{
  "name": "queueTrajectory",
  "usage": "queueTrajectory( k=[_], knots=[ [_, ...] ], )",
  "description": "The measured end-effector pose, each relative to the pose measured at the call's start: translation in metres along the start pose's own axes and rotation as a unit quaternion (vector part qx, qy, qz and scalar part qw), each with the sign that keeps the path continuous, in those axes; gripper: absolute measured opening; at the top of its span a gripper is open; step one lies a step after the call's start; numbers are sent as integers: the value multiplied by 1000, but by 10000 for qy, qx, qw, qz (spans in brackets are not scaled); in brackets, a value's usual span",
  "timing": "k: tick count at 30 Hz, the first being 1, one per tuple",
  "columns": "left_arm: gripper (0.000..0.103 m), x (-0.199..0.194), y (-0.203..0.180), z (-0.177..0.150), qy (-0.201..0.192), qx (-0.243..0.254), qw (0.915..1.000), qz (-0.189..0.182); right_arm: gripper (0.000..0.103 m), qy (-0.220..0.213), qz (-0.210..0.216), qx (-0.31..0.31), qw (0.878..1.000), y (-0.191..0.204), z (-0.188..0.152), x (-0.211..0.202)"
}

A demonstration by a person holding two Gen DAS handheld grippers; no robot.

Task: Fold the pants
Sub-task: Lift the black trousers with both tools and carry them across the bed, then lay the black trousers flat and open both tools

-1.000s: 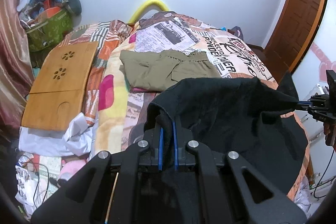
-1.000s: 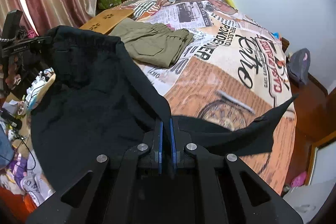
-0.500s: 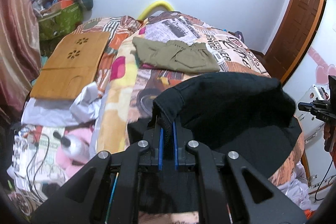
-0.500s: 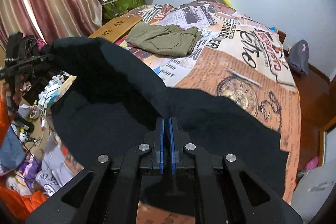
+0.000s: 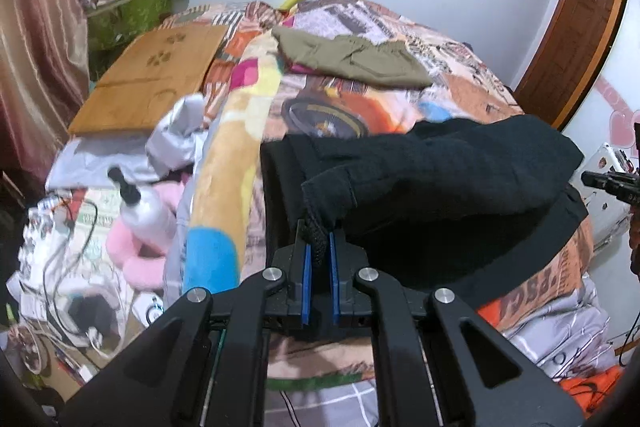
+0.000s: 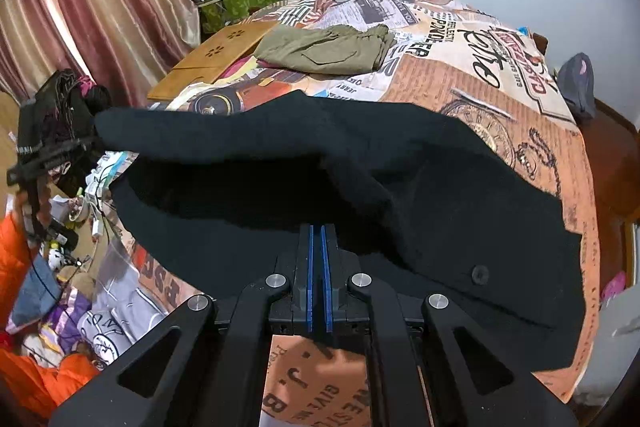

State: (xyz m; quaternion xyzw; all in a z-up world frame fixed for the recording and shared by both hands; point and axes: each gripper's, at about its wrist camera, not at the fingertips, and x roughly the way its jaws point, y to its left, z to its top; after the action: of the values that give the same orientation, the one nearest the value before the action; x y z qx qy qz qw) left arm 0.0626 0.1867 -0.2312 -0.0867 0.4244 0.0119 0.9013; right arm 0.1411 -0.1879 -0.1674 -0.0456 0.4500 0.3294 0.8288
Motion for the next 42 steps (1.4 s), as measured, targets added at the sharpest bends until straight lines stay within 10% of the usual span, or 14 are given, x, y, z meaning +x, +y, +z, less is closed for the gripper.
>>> queueTrajectory(
  k=[13, 22, 28, 42],
  knots=[
    [8, 37, 7, -49, 725, -226, 9962, 435, 4, -86, -445, 349, 9984, -16, -16, -8],
    [23, 1, -12, -26, 672, 160, 9939, 857, 12, -379, -1189, 776, 9891, -56, -25, -42],
    [53, -29, -35, 3, 357, 485, 9923, 1083, 28, -615, -1590, 1210, 9779, -92, -36, -66],
    [68, 33, -148, 91, 171, 693, 9974, 127, 42, -486, -2049, 1703, 9626, -142, -69, -66]
  ],
)
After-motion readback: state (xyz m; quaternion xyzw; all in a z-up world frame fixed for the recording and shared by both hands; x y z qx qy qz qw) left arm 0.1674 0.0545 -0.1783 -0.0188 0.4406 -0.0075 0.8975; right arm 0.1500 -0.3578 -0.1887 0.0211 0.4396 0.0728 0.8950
